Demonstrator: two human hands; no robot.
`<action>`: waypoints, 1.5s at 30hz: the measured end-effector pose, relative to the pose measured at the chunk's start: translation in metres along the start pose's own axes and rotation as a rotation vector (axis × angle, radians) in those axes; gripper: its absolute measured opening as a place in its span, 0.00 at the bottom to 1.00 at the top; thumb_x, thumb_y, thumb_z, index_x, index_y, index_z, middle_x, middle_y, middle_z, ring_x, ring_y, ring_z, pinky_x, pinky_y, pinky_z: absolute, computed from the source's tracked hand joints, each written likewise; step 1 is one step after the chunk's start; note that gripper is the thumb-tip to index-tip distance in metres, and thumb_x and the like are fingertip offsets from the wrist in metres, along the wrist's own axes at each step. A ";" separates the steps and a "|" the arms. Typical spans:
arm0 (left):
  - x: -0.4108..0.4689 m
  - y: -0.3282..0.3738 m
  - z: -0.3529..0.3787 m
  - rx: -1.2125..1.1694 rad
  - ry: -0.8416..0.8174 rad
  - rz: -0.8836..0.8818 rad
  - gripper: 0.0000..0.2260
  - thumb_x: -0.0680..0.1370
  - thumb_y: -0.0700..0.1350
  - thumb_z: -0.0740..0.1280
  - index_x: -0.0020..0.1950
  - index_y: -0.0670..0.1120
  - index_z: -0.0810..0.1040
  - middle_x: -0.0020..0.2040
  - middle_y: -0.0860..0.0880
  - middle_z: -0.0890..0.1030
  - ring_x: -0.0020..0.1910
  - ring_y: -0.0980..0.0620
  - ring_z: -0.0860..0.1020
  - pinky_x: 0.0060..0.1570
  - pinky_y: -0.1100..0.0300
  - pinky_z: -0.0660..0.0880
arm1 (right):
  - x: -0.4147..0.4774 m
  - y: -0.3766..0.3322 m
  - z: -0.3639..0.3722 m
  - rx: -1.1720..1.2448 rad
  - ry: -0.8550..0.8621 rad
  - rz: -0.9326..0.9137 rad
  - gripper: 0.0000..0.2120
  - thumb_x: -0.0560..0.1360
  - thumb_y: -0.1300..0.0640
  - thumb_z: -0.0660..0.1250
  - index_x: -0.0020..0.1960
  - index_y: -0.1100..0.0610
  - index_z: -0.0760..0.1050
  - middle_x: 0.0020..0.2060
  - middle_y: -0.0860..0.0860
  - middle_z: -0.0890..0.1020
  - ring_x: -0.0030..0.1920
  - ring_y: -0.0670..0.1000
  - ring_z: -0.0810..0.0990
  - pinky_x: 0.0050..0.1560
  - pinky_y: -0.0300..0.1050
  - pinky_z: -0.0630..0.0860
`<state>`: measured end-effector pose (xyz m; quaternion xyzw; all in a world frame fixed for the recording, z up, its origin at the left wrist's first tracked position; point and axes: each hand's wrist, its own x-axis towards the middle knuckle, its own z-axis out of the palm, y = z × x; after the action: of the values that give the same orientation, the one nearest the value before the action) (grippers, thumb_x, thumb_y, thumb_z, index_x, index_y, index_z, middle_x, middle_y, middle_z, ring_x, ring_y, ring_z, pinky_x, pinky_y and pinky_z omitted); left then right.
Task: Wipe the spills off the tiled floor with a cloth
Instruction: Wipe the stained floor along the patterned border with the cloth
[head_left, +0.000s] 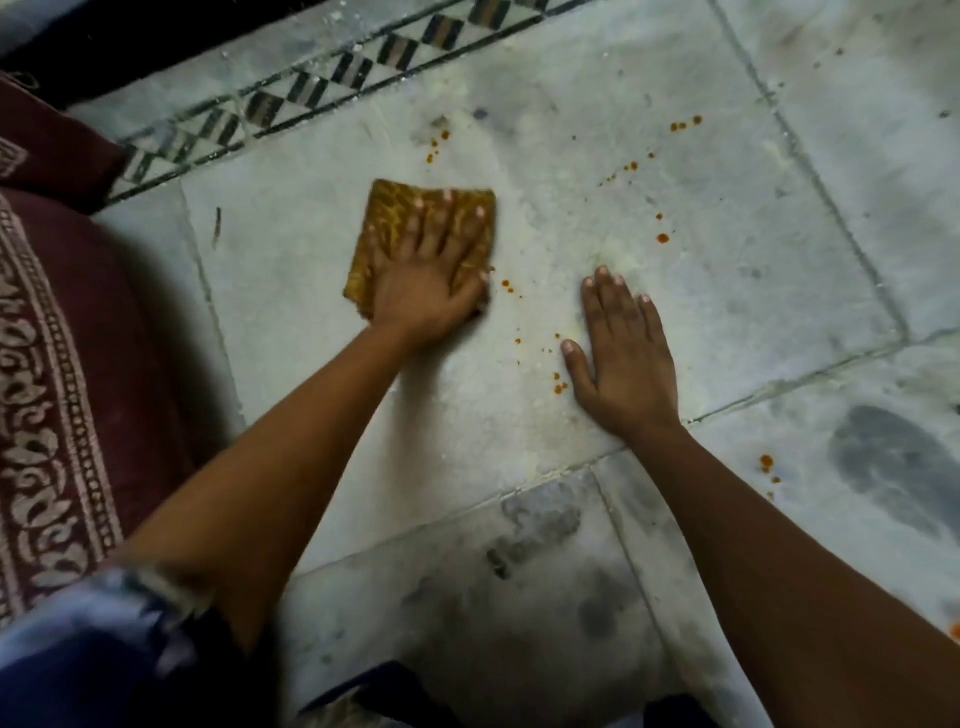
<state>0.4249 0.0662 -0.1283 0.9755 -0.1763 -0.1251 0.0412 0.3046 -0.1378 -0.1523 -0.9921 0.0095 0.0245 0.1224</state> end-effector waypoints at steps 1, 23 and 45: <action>-0.019 -0.003 0.002 0.034 -0.004 0.080 0.29 0.74 0.63 0.45 0.76 0.61 0.47 0.79 0.51 0.48 0.77 0.46 0.45 0.69 0.36 0.41 | 0.000 0.000 0.000 0.003 -0.001 0.000 0.31 0.77 0.45 0.47 0.76 0.59 0.51 0.76 0.56 0.55 0.76 0.51 0.52 0.74 0.49 0.46; 0.063 -0.066 -0.025 -0.053 0.049 -0.290 0.27 0.79 0.62 0.48 0.76 0.61 0.44 0.78 0.48 0.44 0.77 0.44 0.42 0.71 0.37 0.40 | 0.000 -0.002 0.001 0.014 0.004 0.033 0.32 0.77 0.45 0.49 0.76 0.61 0.52 0.76 0.57 0.55 0.76 0.52 0.52 0.75 0.50 0.47; 0.085 -0.002 -0.019 0.058 0.017 0.180 0.34 0.71 0.69 0.44 0.75 0.61 0.44 0.78 0.47 0.44 0.77 0.44 0.42 0.70 0.41 0.37 | 0.001 -0.002 0.000 0.020 -0.006 0.044 0.32 0.77 0.44 0.49 0.76 0.60 0.52 0.76 0.56 0.55 0.76 0.51 0.51 0.74 0.50 0.47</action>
<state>0.5080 0.0389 -0.1295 0.9575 -0.2663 -0.1076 0.0257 0.3056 -0.1362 -0.1521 -0.9903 0.0313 0.0302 0.1318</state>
